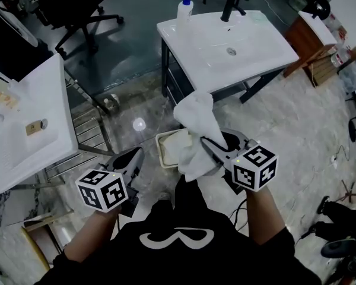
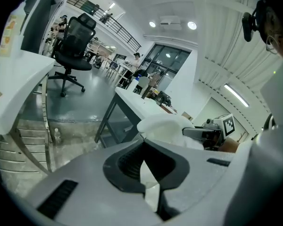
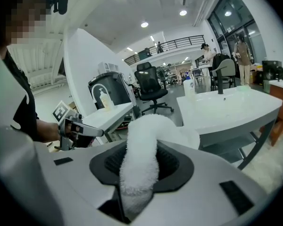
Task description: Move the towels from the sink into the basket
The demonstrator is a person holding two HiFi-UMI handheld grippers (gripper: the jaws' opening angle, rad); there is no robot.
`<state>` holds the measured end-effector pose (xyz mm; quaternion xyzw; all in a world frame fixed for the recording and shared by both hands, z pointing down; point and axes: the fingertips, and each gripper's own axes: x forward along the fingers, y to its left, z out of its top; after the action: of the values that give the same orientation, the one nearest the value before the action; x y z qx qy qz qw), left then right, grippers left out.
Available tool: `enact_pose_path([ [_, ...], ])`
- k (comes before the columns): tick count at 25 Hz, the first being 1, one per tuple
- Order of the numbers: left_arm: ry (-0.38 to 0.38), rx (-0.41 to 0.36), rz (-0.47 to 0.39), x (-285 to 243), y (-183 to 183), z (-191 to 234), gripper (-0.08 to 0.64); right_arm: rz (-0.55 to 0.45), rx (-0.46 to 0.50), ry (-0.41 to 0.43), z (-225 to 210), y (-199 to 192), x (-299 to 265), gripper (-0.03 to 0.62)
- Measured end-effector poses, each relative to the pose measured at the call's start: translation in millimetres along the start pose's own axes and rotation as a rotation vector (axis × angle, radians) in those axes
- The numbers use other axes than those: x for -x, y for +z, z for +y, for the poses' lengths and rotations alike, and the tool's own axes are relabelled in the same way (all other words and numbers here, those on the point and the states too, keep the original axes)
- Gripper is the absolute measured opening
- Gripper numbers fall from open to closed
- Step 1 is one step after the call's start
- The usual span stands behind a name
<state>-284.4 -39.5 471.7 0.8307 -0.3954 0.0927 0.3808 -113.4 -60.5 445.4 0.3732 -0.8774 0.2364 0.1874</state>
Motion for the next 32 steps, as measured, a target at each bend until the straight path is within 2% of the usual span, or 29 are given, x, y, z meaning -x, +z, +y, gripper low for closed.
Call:
enact_pose_path([
  [9, 0.042, 0.015, 0.035, 3, -21, 10, 0.006, 0.133, -0.033, 0.006, -22, -65, -48, 0.132],
  [18, 0.083, 0.039, 0.066, -22, -43, 32, 0.006, 0.283, 0.013, 0.023, -48, -132, -109, 0.133],
  [24, 0.125, 0.073, 0.107, -43, -65, 54, 0.006, 0.418, 0.151, 0.053, -71, -185, -150, 0.133],
  [30, 0.177, 0.068, 0.160, -65, -80, 77, 0.006, 0.584, 0.405, 0.107, -94, -239, -187, 0.133],
  [32, 0.184, 0.063, 0.172, -74, -82, 81, 0.006, 0.630, 0.464, 0.133, -102, -255, -198, 0.133],
])
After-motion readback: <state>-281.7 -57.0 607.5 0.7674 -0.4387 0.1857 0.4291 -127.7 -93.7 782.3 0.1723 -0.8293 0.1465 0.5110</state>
